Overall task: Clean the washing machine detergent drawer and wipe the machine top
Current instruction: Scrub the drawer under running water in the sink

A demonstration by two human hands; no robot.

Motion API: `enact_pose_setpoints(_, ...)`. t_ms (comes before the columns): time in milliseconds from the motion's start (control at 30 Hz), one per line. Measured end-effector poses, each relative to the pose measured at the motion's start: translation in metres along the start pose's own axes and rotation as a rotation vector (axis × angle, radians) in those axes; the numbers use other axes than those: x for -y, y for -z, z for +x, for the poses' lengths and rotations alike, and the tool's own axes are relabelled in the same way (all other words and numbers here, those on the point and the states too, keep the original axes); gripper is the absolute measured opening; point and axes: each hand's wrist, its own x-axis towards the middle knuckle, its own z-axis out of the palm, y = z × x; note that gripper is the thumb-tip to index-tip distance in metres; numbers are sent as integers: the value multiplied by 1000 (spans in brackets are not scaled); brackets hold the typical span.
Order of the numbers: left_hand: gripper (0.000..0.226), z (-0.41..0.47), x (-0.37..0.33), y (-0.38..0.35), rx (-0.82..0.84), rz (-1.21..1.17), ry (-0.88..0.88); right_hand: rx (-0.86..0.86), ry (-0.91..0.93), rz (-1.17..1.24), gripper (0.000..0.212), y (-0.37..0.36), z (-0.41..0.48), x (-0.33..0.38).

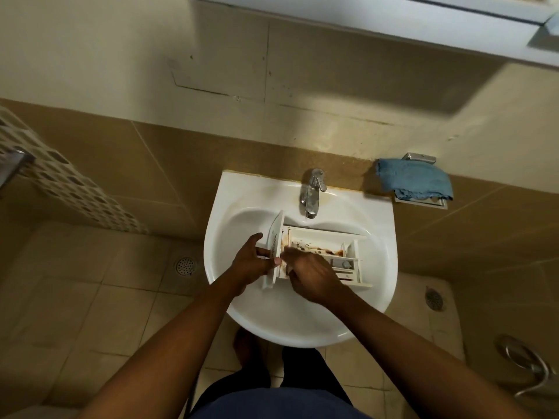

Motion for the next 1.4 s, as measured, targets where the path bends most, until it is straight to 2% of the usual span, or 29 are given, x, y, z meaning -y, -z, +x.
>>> enact_pose_setpoints(100,99,-1,-1,0,8,12,-2,-43,-1,122,24,4,-12,-6)
enact_pose_setpoints(167,99,-1,0,0,8,5,3,-138,-152,330,20,6,0,-18)
enact_pose_setpoints(200,99,-1,1,0,7,3,7,-206,-288,514,18,6,11,-24)
enact_pose_setpoints(300,97,-1,0,0,5,13,13,-380,-783,1287,15,17,47,-42)
enact_pose_setpoints(333,97,-1,-1,0,6,17,16,-405,-872,1452,15,21,57,-47)
enact_pose_setpoints(500,95,1,-1,0,3,55,22,-375,-908,1752,21,25,78,-56)
enact_pose_setpoints(700,94,2,0,1,-4,46,20,-371,-931,1981,31,23,81,-59)
enact_pose_setpoints(867,94,1,0,0,-7,53,16,-308,-911,2012,33,24,88,-63)
enact_pose_setpoints(1033,95,1,1,1,-5,43,17,-254,-947,1807,29,23,82,-54)
enact_pose_setpoints(1167,95,2,1,0,-4,32,12,-233,-830,1767,34,16,66,-36)
enact_pose_setpoints(1400,95,2,4,-1,-16,25,-4,2,-688,1311,25,14,24,5)
